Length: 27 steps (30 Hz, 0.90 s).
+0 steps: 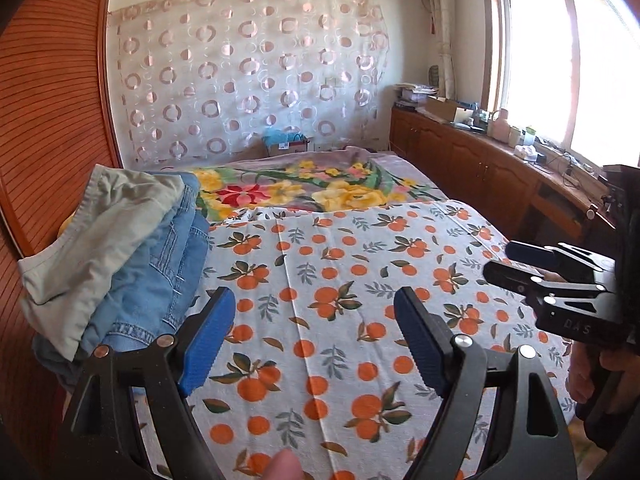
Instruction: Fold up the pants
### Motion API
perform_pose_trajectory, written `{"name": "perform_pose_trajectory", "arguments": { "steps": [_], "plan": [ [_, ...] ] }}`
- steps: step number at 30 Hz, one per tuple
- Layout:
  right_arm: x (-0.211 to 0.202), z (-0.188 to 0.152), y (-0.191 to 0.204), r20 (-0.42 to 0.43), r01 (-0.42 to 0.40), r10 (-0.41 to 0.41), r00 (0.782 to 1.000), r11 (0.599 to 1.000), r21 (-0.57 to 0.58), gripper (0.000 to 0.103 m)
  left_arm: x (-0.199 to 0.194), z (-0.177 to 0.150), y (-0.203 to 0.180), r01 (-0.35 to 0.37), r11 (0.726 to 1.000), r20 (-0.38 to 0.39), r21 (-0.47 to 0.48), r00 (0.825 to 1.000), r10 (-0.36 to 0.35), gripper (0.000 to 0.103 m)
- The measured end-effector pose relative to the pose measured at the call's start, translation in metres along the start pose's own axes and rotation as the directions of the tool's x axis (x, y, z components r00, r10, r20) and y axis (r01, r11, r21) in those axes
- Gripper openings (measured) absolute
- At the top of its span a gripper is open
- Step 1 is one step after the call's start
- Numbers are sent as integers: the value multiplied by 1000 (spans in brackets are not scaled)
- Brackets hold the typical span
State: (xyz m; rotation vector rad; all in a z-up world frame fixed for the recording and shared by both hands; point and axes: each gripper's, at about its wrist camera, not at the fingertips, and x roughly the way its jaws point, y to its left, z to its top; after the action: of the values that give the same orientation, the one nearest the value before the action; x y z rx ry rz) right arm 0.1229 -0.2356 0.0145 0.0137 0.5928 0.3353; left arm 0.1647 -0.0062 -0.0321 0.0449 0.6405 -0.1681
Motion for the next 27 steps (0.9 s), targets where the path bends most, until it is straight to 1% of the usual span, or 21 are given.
{"name": "perform_pose_trajectory", "arguments": {
  "steps": [3, 6, 11, 13, 15, 19, 24, 27],
  "plan": [
    [-20, -6, 5, 17, 28, -28, 999, 1000, 8, 58, -10, -2, -9, 14, 1000, 12, 7, 1000, -14, 82],
    [-34, -11, 7, 27, 34, -34, 999, 999, 14, 58, -25, -3, -17, 32, 999, 34, 18, 999, -33, 82],
    [-60, -20, 14, 46, 53, -54, 997, 998, 25, 58, -51, -3, -28, 17, 1000, 52, 20, 998, -18, 82],
    [-71, -23, 15, 53, 43, -44, 998, 999, 34, 58, -62, -3, -30, 14, 1000, 57, 11, 998, -15, 82],
    [-80, -25, 17, 62, 56, -58, 996, 998, 26, 58, -70, -2, -31, 9, 1000, 65, 11, 998, -10, 82],
    [-93, -26, 20, 81, 54, -56, 995, 998, 30, 58, -87, 2, -35, -19, 1000, 77, 17, 997, 18, 82],
    [-113, -26, 24, 121, 57, -58, 991, 998, 14, 58, -109, 2, -35, -20, 1000, 109, 10, 994, 19, 82],
    [-126, -31, 30, 136, 53, -53, 989, 999, 4, 58, -121, 1, -36, -31, 999, 124, 14, 992, 29, 82]
  ]
}}
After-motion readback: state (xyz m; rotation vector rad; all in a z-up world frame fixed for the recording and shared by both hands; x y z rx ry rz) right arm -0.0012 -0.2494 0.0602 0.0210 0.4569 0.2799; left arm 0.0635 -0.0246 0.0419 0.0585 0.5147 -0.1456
